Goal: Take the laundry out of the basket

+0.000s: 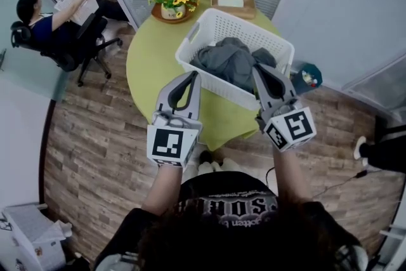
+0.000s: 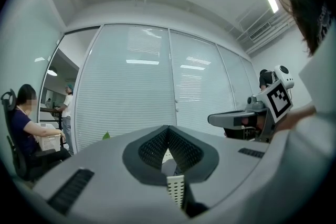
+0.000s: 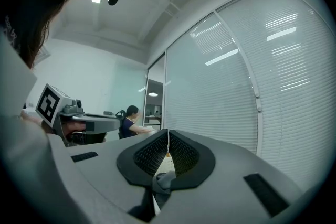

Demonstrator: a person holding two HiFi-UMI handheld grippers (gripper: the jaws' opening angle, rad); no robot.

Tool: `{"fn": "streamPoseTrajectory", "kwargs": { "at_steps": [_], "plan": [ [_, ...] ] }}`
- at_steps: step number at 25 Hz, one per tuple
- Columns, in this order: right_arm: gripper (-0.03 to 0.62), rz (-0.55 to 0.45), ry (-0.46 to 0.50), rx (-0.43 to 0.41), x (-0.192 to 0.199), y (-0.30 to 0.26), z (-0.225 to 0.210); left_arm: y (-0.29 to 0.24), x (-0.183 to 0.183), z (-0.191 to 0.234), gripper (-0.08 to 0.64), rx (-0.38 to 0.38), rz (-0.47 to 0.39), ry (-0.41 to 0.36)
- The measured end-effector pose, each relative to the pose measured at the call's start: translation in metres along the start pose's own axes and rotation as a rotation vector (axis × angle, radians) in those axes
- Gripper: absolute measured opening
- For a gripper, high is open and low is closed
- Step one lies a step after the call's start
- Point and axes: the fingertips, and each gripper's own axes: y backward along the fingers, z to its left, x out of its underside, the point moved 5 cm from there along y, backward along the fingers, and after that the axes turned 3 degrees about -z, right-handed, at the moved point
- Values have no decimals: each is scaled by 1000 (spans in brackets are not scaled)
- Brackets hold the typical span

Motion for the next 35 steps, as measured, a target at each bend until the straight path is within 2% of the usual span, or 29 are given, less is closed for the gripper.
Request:
{"fn": "streamPoseTrajectory", "kwargs": {
  "at_steps": [8, 14, 26, 29, 33, 35],
  "plan": [
    [30, 28, 38, -26, 4, -36, 1, -14, 5, 36, -2, 26, -2, 2],
    [31, 52, 32, -51, 10, -50, -7, -20, 10, 47, -2, 39, 6, 1],
    [31, 94, 21, -118, 22, -89, -32, -50, 7, 63, -2, 16, 8, -12],
    [31, 125, 18, -160, 28, -98, -38, -60, 6, 63, -2, 9, 7, -14],
    [32, 190, 41, -265, 40, -108, -40, -71, 7, 64, -2, -2, 9, -15],
    [68, 236, 62, -337, 49, -113, -38, -74, 9, 64, -2, -7, 13, -15]
  ]
}}
